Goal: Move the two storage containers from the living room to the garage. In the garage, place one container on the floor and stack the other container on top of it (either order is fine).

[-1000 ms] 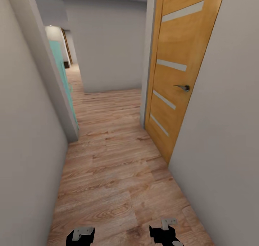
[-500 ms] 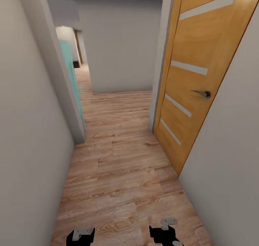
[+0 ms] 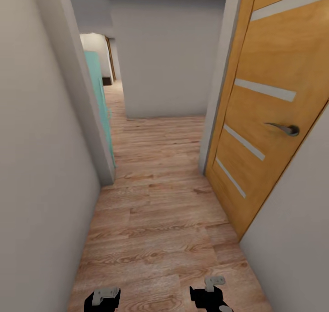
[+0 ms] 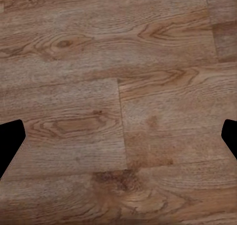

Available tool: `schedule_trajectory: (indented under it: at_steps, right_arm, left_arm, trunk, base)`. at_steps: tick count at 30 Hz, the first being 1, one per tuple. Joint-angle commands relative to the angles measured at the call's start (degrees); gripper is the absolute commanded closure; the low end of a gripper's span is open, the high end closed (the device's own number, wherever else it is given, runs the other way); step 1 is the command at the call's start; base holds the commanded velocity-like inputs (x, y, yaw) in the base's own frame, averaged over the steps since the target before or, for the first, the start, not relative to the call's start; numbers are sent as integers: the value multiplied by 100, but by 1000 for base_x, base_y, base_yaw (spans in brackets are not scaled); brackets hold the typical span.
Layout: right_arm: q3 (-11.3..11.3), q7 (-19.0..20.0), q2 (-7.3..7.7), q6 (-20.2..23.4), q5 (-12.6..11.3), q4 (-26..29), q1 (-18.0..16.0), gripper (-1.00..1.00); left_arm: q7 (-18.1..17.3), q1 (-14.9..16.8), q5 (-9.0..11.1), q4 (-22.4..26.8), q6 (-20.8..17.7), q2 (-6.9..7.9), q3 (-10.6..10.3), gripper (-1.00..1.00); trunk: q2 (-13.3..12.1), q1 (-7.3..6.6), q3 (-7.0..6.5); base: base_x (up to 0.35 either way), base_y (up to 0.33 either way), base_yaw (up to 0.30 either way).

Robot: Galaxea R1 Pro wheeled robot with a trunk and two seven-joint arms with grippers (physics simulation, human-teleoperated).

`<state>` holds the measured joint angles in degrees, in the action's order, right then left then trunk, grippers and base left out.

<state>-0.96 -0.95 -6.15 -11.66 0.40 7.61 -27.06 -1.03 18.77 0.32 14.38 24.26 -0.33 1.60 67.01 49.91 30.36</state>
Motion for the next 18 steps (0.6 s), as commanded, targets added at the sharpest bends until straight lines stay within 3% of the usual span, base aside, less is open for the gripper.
schedule_trajectory:
  at_steps: [1,18]
  right_arm:
    - [-9,-10,0,-19,7,-5,-3,-100]
    - [-9,-10,0,-20,4,-5,-4,-100]
  left_arm:
    - [-11,4,3,-5,18,-2,16,-100]
    - [-11,4,3,-5,18,-2,16,-100]
  trunk:
    - [3,3,5]
    - [3,3,7]
  base:
    - [302,0,39]
    - [306,0,8]
